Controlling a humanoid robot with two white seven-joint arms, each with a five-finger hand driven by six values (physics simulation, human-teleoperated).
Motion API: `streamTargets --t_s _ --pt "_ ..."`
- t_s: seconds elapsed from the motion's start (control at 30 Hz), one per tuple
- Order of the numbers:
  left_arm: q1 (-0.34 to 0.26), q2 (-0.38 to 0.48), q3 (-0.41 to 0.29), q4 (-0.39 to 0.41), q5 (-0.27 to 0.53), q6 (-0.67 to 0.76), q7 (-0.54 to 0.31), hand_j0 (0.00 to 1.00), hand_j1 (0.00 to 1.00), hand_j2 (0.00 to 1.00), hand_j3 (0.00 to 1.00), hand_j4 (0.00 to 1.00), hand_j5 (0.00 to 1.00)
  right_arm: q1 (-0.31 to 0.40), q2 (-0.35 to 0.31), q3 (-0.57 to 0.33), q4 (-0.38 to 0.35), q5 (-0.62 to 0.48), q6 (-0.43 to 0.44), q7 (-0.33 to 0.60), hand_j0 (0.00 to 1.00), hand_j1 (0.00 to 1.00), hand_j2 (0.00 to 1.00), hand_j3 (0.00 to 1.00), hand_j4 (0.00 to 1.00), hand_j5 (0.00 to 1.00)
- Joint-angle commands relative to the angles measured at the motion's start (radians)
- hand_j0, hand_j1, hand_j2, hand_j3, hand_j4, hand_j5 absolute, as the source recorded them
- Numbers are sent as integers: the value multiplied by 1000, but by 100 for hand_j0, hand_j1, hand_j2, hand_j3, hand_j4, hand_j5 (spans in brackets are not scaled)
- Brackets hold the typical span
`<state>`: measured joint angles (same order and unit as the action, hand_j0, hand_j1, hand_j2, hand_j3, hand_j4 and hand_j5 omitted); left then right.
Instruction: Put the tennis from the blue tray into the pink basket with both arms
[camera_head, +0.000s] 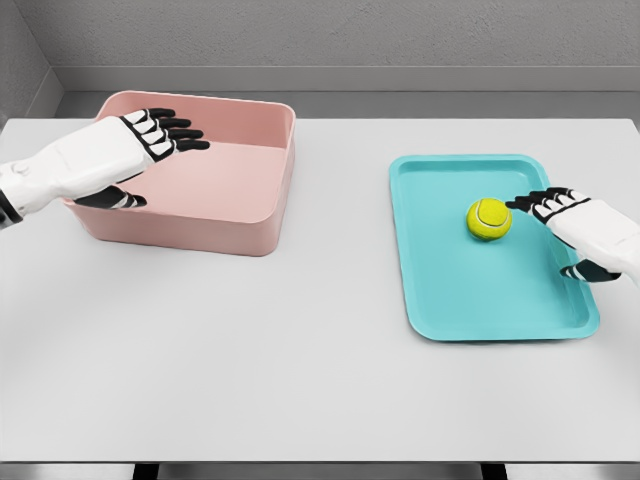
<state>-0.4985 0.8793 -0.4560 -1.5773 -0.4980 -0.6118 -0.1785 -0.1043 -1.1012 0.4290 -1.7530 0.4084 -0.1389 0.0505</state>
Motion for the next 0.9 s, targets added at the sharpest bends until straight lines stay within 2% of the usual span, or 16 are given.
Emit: streamTargets --t_s 0.0,0.13,0.2,0.23,0.33,0.4,0.47,0.53,0.63,0.7,0.77,0.87 --pt "0 3 2 -3 4 1 1 100 100 100 100 100 100 -5 -3 -3 0 -2 -1 0 100 100 100 100 100 100" --pt "-2 23 3 -29 6 1 1 100 100 100 100 100 100 -83 -2 2 1 -5 8 3 100 100 100 100 100 100" --pt "-2 23 2 -29 6 1 1 100 100 100 100 100 100 -92 1 11 1 -8 15 5 100 100 100 100 100 100" --pt "-2 23 0 -29 6 1 1 100 100 100 100 100 100 -97 1 11 1 -10 36 46 100 100 100 100 100 100" --pt "-3 23 0 -21 4 1 1 100 100 100 100 100 100 -178 30 20 1 -13 165 298 100 100 100 100 100 100" --pt "-5 23 0 -18 3 1 1 100 100 100 100 100 100 -219 52 40 1 -13 171 370 100 100 100 100 100 100" --pt "-8 21 0 -18 -10 1 -1 100 100 100 100 100 100 -296 78 119 4 -13 211 426 100 100 100 100 100 100" --pt "-18 20 0 -18 -33 1 1 100 100 100 100 100 100 -365 112 203 16 -13 236 460 100 100 100 100 100 100" --pt "-20 18 0 -18 -33 1 1 100 100 100 100 100 100 -399 141 221 40 -13 239 489 100 100 100 100 100 100" --pt "-20 15 0 -18 -33 1 1 100 100 100 100 100 100 -443 158 266 64 -13 239 500 100 100 100 100 100 100" --pt "-20 15 0 -18 -33 1 1 100 100 100 100 100 100 -479 169 298 75 -13 275 517 100 100 100 100 100 100" --pt "-18 15 0 -18 -33 1 1 100 100 100 100 100 100 -511 193 339 107 -13 282 523 100 100 100 100 100 100"
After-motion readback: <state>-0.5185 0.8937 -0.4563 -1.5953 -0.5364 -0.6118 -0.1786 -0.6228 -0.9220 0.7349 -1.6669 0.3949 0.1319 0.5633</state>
